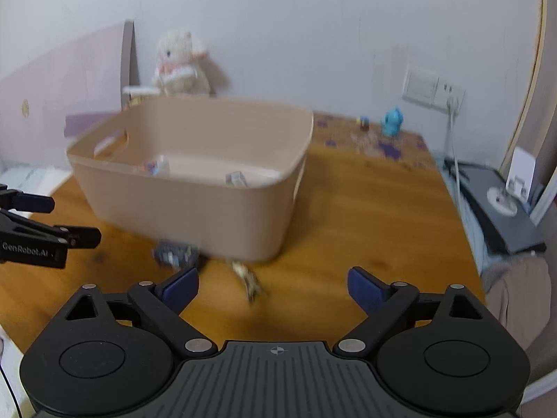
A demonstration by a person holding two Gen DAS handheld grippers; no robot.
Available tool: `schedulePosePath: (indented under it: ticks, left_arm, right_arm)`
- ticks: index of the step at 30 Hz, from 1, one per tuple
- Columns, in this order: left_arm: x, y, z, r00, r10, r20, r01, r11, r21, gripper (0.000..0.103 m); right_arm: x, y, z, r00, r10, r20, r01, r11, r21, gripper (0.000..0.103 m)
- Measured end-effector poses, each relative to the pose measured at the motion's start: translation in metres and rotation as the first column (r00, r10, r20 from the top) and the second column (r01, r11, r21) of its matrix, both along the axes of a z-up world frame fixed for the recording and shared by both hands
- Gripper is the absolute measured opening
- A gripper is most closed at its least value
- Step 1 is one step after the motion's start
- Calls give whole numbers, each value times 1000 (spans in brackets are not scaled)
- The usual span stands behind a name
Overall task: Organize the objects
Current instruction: 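Grasp the keys with the right tool while the left grasps the dark battery box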
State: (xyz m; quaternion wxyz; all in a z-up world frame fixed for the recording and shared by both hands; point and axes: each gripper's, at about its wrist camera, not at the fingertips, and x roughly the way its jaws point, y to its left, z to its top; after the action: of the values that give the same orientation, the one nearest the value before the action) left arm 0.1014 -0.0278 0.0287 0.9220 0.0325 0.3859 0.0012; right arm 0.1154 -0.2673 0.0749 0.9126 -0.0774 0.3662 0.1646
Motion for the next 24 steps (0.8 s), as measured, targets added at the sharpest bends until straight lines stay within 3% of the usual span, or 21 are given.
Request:
schedulePosePath:
  ticks: [11,24]
  left_arm:
    - [-1,-14,-46,996,-36,-78,36,999,-11,91]
    - [27,-39,-72,995,-67,-77,61,995,-76,91]
  right_arm:
    - [7,-9,-53,990,4,-138,-9,999,-36,97]
    - [33,-11,-80,988,30,-155,-37,998,-43,97]
